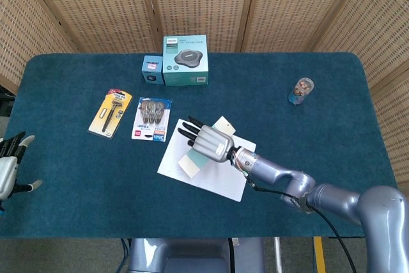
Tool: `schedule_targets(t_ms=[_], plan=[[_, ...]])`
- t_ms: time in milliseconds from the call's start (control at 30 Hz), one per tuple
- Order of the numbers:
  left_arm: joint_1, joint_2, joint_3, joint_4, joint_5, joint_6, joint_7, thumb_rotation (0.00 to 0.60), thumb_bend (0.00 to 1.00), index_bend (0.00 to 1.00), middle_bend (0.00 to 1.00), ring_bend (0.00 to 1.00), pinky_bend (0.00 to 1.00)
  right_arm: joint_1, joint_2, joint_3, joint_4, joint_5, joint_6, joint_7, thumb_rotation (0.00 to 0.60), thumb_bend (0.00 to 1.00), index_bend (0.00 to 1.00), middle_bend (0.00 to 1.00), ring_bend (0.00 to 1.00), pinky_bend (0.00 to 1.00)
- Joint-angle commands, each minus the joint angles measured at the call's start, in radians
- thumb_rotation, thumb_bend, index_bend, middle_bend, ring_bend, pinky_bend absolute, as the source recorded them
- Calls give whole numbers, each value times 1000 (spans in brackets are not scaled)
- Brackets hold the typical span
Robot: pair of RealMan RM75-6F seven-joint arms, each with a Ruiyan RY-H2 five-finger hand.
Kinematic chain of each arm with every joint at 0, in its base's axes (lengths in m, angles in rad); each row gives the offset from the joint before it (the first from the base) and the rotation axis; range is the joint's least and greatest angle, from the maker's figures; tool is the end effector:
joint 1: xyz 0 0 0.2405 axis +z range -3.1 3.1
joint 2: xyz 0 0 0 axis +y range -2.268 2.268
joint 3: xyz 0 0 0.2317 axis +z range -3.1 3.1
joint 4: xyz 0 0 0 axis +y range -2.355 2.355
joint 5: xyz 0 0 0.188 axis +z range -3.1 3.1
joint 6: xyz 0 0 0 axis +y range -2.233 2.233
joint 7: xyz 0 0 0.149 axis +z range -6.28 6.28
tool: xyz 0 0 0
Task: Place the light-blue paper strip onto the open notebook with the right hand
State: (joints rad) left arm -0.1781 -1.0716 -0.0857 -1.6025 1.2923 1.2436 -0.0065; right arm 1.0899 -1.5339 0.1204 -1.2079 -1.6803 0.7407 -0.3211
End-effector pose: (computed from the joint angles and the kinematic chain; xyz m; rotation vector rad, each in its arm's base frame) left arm -0.3055 0.2129 0.1693 -1.3631 -1.0573 -0.7340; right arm -0.0378 -0.3603 -0.0157 2.3723 0.1106 0.7916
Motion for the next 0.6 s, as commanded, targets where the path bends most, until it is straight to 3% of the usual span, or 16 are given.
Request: schedule_targets(t_ms=[33,600], plan=[[0,8,3,-3,2,-4,-11,600,0,0,0,0,0,27,-51,-21,75,-16,-12,-7,600,0,642,61,0,66],[-11,6,-3,10,-33,-28,-12,600,0,0,0,0,0,69,-114,-87,165,-101,32,-37,600,0,642,61,0,83]])
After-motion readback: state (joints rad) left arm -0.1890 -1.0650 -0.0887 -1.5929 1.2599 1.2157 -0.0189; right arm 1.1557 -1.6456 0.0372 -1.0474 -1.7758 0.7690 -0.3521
